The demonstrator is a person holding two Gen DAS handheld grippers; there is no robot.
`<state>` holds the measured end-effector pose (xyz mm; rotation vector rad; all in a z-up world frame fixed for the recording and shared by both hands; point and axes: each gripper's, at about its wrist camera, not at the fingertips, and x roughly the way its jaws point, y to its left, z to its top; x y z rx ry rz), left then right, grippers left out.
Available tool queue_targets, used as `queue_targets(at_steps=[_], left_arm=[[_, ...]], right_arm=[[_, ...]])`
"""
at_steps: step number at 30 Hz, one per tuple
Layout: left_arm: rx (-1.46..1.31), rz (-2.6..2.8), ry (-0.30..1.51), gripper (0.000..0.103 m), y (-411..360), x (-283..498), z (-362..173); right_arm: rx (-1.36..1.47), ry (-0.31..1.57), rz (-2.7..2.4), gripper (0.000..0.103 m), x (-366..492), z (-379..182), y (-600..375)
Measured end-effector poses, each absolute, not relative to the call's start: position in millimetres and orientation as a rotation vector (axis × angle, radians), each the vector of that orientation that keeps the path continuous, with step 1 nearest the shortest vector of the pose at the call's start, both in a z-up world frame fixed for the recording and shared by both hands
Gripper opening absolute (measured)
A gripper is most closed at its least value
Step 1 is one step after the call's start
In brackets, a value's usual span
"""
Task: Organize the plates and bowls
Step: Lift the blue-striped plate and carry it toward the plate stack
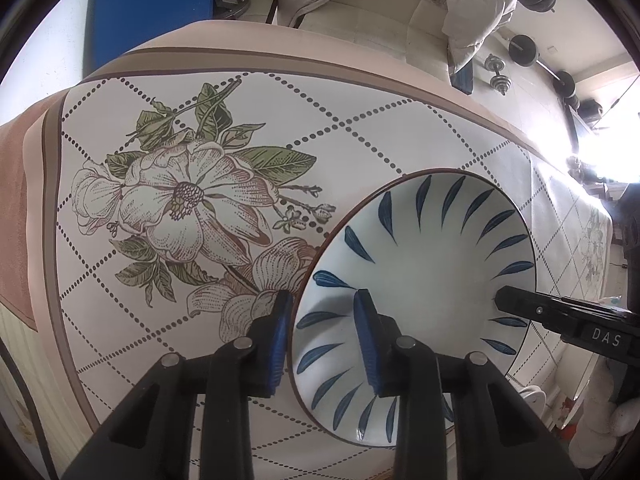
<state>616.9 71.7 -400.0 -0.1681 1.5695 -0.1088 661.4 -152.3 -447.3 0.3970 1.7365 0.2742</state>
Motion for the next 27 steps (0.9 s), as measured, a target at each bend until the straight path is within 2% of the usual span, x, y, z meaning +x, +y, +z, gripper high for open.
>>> queue_targets(at_steps=[7,27], left_arm=[[-0.135,-0.083,1.537,0.018,71,618,-396],[-0.089,-0.106,1.498,0.017,52,612,-371]], right_arm=[[0.335,1.731,0.310,0.015,659,-444,-156],[0.416,1.723,0.303,0.013,648,-432,-194]])
